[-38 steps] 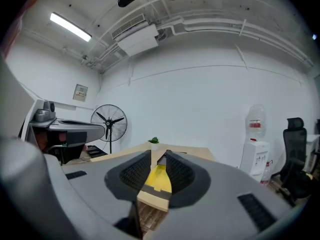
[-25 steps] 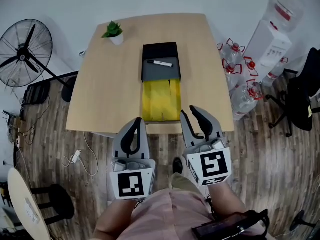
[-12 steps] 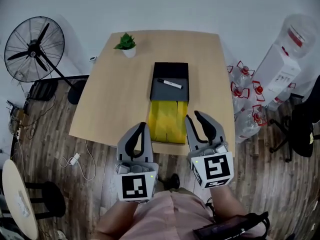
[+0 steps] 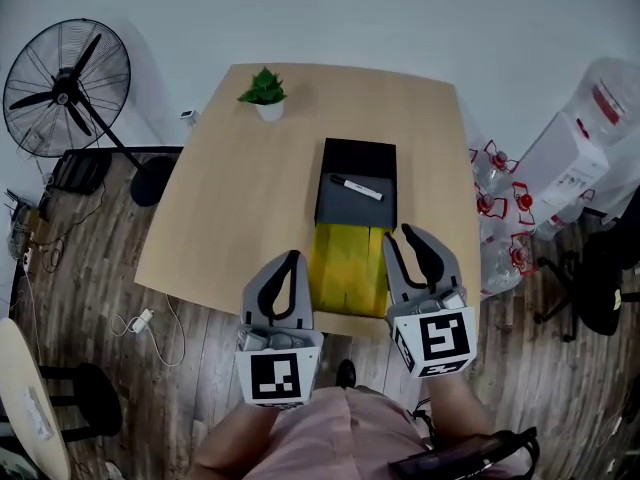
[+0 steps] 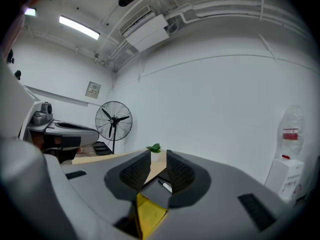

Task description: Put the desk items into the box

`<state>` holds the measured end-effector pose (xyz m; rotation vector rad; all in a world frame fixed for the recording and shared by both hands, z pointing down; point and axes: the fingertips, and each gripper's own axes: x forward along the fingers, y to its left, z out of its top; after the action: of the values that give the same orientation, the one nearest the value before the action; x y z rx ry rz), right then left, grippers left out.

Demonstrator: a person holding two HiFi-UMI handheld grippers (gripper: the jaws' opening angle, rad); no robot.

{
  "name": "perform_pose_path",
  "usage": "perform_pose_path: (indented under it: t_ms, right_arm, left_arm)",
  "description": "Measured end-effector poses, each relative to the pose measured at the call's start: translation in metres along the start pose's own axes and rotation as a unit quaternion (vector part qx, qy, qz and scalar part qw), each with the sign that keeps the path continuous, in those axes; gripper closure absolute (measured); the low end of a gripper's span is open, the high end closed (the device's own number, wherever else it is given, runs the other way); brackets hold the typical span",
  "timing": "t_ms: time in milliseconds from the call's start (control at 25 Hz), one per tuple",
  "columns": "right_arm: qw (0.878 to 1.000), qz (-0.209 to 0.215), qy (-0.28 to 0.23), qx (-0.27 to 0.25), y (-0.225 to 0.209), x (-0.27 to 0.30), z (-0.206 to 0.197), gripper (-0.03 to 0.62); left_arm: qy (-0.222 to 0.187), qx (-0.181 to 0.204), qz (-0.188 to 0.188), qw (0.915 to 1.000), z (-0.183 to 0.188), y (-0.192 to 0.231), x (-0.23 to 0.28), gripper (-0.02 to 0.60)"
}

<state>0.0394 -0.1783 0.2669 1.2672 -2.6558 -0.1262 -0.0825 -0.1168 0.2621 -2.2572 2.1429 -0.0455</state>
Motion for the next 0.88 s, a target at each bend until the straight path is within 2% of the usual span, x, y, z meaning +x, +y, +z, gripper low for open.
perform_pose_path:
  t_ms: [400, 880]
  right_arm:
    - [0.999, -0.002, 0.049, -0.014, -0.023, 0.089, -0.023, 0.49]
    - [0.993, 0.053, 0.1, -0.041, -0.033, 0.176, -0.078, 0.485]
  left_arm:
    - [0.031, -0.021, -0.036, 0.9987, -0.032, 0.033, 0.093, 0.571]
    - [0.1, -0.049, -0.043, 0.9928, -0.094, 0.059, 0.169, 0.571]
